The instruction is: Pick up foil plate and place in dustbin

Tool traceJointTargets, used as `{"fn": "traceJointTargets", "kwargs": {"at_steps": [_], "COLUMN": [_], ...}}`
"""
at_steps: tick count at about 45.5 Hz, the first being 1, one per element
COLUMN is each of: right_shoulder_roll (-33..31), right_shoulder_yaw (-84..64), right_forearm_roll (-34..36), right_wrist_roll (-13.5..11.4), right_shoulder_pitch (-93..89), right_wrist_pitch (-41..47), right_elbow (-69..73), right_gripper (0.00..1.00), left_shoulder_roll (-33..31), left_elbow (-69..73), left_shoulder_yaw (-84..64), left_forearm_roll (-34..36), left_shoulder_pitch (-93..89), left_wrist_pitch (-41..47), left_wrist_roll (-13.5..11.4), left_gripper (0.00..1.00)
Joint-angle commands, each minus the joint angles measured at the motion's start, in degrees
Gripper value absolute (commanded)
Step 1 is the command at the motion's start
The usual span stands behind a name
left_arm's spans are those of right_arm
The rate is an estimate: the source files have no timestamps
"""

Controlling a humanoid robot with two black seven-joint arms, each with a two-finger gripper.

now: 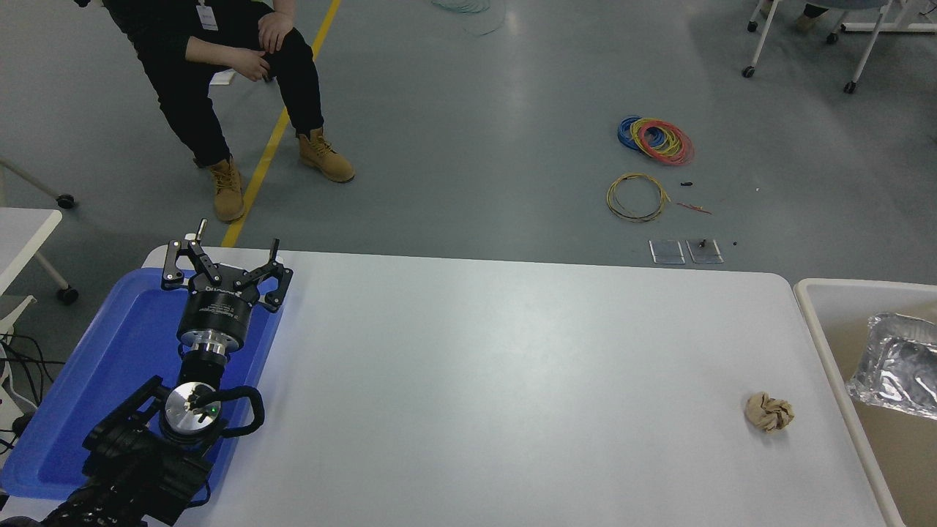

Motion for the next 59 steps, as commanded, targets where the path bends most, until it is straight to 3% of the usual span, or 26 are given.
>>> {"fn": "traceJointTargets", "kwargs": {"at_steps": [1,4,11,29,46,59], "right_shoulder_roll": [-0.12,-0.20,-0.38,-3.36,-10.57,-6.98], "right_shoulder_yaw": [0.31,0.31,0.22,-0.48,-7.68,-18.84], "right_forearm_roll": [2.01,2.01,2.10,2.10,1.13,1.13], "right_wrist_roll": [0.09,0.09,0.09,0.09,0.09,0.09], "right_shoulder_pitch": [-0.17,-0.17,0.36,10.72,36.38,50.36], "right_wrist_pitch": [-0.77,-0.95,-1.04,-0.33,0.37,0.63], "right_elbow": [0.05,0.05,0.32,2.86,21.57,28.79], "right_gripper": [0.48,0.67,0.99,1.00,1.00,1.00], "left_shoulder_roll": [0.04,0.04,-0.04,-0.04,0.04,0.04], "left_elbow": [0.00,0.00,0.00,0.00,-0.09,0.00], "left_shoulder_yaw": [0.00,-0.09,0.00,0.00,0.00,0.00], "left_forearm_roll": [0.00,0.00,0.00,0.00,0.00,0.00], "left_shoulder_pitch": [0.00,0.00,0.00,0.00,0.00,0.00], "left_wrist_pitch": [0.00,0.00,0.00,0.00,0.00,0.00], "left_wrist_roll": [-0.03,-0.03,-0.03,-0.03,0.06,0.06], "left_gripper": [1.00,1.00,1.00,1.00,1.00,1.00]}}
